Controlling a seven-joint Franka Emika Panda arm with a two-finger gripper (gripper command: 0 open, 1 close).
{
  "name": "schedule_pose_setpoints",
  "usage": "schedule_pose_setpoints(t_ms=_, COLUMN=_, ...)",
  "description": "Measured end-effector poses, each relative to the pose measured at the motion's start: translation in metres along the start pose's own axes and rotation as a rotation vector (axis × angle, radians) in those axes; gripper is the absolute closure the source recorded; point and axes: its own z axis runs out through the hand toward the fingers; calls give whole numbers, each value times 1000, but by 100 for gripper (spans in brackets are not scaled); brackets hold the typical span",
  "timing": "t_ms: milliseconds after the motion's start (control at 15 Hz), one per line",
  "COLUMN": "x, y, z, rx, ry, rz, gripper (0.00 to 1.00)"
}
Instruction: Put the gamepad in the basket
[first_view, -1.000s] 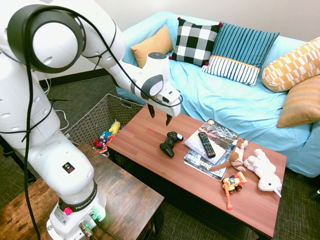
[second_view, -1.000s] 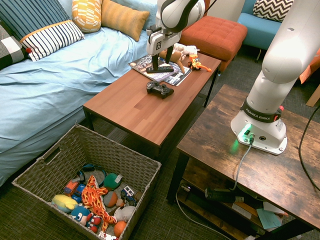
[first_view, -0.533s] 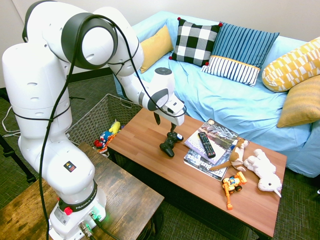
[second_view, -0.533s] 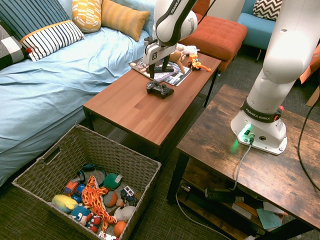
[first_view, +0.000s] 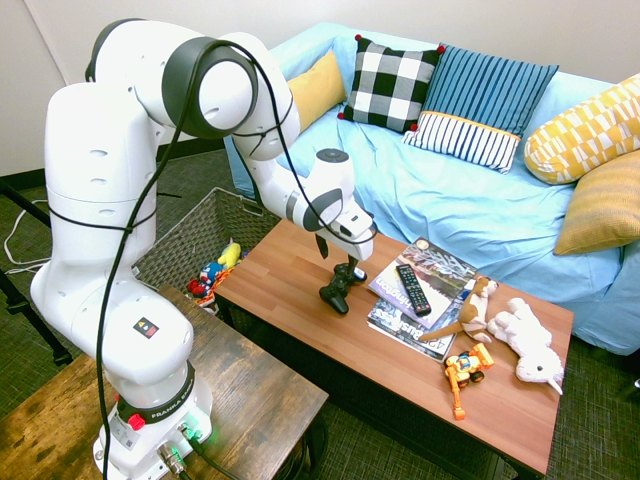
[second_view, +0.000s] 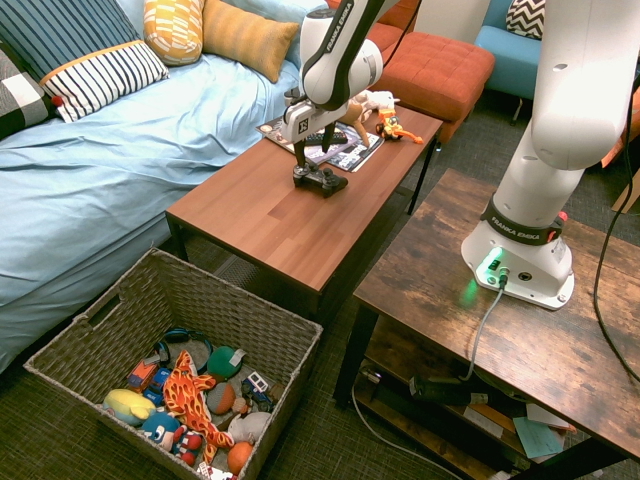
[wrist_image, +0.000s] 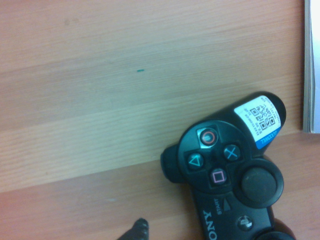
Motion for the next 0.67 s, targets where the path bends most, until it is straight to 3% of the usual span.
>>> schedule_pose_setpoints(t_ms=667, x=9, y=6, z=64, rx=-50, ry=-23, rz=69, gripper=0)
